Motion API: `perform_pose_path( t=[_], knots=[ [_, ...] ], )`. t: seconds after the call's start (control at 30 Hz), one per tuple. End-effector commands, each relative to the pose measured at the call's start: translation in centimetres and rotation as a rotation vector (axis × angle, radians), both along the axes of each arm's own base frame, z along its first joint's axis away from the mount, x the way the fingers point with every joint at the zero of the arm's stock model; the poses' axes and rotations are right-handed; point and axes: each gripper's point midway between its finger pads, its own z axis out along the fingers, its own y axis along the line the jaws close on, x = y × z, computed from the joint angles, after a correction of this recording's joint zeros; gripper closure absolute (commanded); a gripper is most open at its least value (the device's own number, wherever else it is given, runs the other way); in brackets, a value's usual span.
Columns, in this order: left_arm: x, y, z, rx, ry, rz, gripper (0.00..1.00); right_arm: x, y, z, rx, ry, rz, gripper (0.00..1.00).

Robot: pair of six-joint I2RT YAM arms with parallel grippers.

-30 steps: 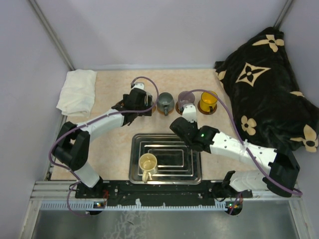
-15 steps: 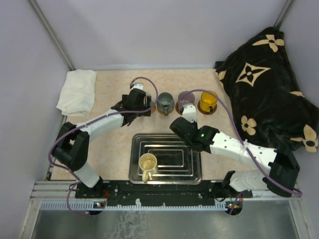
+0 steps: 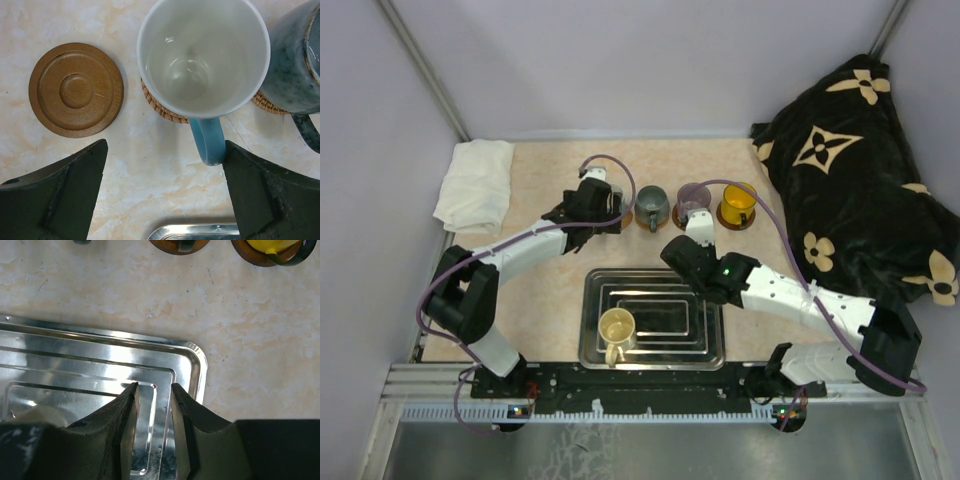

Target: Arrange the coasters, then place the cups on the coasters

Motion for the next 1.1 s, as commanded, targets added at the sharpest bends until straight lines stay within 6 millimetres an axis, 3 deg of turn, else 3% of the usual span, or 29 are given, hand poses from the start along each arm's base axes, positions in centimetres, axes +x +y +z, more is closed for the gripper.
perform_pose_path(
  t=[0.0,0.43,0.73,1.07],
  knots=[
    [-0.3,0.9,0.8,0.000,-0.012,0.026,0.00,0.2,0.4,0.2,0.025,-0.018,-0.017,0.67],
    [-0.4,1.3,1.0,-0.003,-0.015,0.033,0.00,0.2,0.5,0.3,0.031,-0.017,-0.016,0.67],
    [-0.9,0.3,1.1,-0.044,0.002,-0.026,0.00,0.1,0.5,0.2,0.032,-0.015,-0.017,0.67],
    [-4.5,-1.5,3.2,-0.157,0.016,-0.162,0.00,0.2,0.9,0.2,0.046,-0.014,-0.013,0.67]
  ],
)
